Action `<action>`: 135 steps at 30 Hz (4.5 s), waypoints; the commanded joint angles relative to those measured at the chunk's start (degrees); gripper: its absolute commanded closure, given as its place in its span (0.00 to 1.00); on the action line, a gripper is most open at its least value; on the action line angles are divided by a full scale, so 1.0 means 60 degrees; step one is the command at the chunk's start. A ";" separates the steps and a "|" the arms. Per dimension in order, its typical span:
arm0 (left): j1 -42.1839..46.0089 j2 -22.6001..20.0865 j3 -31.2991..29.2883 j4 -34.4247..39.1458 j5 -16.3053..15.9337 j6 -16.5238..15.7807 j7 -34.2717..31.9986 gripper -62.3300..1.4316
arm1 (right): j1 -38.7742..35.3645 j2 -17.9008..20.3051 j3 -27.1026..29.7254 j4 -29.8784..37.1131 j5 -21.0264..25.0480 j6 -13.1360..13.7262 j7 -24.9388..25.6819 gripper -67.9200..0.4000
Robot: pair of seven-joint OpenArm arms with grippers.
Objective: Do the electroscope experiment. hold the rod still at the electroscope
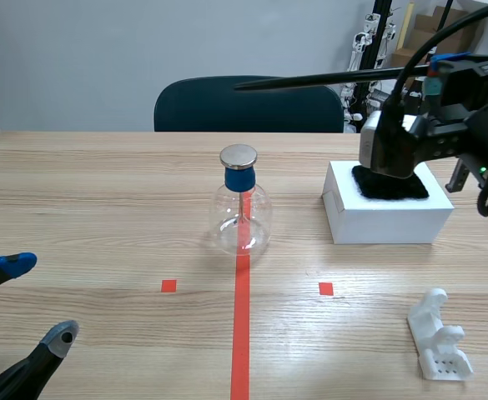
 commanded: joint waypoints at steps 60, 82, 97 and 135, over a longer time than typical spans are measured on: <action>-0.0004 -0.0138 -0.0011 0.0084 -0.0102 -0.0004 -0.0280 0.00 | 0.0284 0.0594 -0.0608 -0.0681 -0.0342 -0.0397 0.0288 0.89; -0.0004 -0.0138 -0.0011 0.0084 -0.0102 -0.0004 -0.0280 0.00 | 0.0284 0.0594 -0.0608 -0.0681 -0.0346 -0.0397 0.0291 0.89; -0.0004 -0.0138 -0.0011 0.0084 -0.0102 -0.0004 -0.0280 0.00 | 0.0284 0.0594 -0.0608 -0.0681 -0.0353 -0.0393 0.0295 0.89; -0.0004 -0.0138 -0.0011 0.0084 -0.0102 -0.0004 -0.0280 0.00 | 0.0284 0.0594 -0.0608 -0.0681 -0.0375 -0.0393 0.0288 0.89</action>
